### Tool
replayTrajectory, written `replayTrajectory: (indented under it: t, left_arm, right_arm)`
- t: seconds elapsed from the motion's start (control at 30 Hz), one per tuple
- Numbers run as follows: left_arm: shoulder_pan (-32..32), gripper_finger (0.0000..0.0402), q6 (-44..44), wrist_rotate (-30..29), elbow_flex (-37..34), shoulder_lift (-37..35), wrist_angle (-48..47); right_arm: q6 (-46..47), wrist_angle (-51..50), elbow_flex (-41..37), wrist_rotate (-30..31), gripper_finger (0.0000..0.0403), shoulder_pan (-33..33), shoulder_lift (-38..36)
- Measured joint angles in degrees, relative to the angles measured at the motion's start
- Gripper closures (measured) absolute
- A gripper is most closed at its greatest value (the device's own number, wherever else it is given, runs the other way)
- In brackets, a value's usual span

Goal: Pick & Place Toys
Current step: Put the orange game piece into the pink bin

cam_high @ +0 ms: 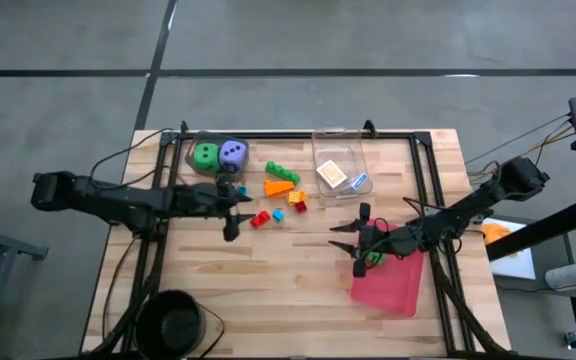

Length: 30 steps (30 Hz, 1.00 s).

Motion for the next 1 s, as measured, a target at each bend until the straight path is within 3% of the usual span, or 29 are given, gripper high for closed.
replayTrajectory:
  t: [0.1,0.33,0.5,0.67,0.73,0.83,1.0]
  left_arm:
    - [-0.02,0.0136,2.51,-0.95,5.67,6.19,-3.23]
    - [0.16,0.005,6.25,-11.58,18.78,17.86,-14.8]
    - [1.54,0.0011,10.35,-13.05,25.48,23.9,-17.76]
    - [4.86,0.0007,13.62,-12.25,29.28,28.35,-18.32]
    - [6.99,0.0007,13.66,-9.66,30.21,29.99,-18.18]
    - [9.53,0.0007,13.34,-5.67,30.97,32.55,-18.02]
    - [11.18,0.0007,13.02,-5.05,32.27,36.45,-18.0]
  right_arm:
    - [0.18,-1.24,0.0,-0.02,0.0249,0.11,-0.02]
    - [2.34,-3.91,0.02,-0.04,0.0224,0.65,-0.08]
    - [4.17,-5.93,-0.06,0.01,0.0135,0.63,-0.11]
    - [4.4,-5.93,-0.22,0.09,0.0033,0.74,-0.11]
    - [4.68,-5.98,-0.62,0.11,0.0011,0.76,-0.11]
    - [5.65,-6.81,-0.81,-0.04,0.0022,0.76,-0.11]
    - [5.97,-7.49,-0.81,-0.13,0.0061,0.85,-0.11]
